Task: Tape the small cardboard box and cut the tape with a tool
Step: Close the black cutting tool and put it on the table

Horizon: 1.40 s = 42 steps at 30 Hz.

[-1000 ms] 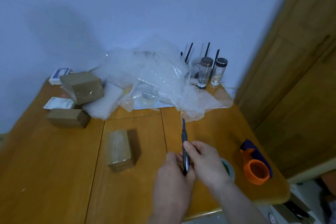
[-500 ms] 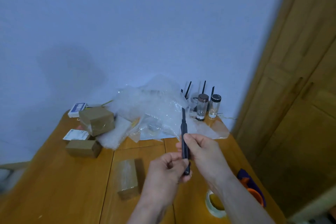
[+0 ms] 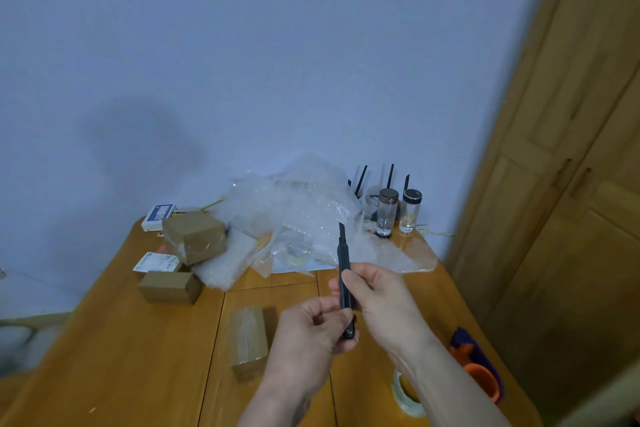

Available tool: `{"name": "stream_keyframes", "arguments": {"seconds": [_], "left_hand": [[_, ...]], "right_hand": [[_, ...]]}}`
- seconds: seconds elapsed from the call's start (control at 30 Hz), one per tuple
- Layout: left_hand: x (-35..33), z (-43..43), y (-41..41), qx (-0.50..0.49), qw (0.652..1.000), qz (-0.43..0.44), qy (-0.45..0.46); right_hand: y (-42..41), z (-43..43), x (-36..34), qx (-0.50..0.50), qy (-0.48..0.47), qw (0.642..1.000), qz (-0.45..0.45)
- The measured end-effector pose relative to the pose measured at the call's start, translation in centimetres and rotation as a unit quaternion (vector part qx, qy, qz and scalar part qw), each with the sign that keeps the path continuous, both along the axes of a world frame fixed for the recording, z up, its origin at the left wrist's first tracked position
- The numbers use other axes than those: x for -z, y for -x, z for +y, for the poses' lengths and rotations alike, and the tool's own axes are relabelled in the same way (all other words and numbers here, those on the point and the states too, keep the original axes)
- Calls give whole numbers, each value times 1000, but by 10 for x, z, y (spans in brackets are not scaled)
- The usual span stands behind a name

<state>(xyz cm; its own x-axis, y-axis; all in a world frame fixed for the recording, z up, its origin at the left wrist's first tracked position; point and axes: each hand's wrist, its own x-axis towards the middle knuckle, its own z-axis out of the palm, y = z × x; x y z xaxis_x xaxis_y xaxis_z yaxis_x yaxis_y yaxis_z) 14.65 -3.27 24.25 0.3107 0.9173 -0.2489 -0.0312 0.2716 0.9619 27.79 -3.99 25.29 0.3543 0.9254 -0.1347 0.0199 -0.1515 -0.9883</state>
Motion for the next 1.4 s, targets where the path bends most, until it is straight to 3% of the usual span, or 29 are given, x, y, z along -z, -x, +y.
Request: {"name": "stream_keyframes", "arguments": {"seconds": [1.07, 1.23, 1.4], "left_hand": [[27, 10, 6, 10, 999, 41, 0], [45, 12, 4, 16, 997, 72, 6], [85, 12, 1, 23, 986, 164, 17]], "right_hand": [[2, -3, 33, -70, 21, 997, 12], [9, -5, 54, -41, 56, 997, -30], [17, -7, 95, -5, 131, 975, -177]]}}
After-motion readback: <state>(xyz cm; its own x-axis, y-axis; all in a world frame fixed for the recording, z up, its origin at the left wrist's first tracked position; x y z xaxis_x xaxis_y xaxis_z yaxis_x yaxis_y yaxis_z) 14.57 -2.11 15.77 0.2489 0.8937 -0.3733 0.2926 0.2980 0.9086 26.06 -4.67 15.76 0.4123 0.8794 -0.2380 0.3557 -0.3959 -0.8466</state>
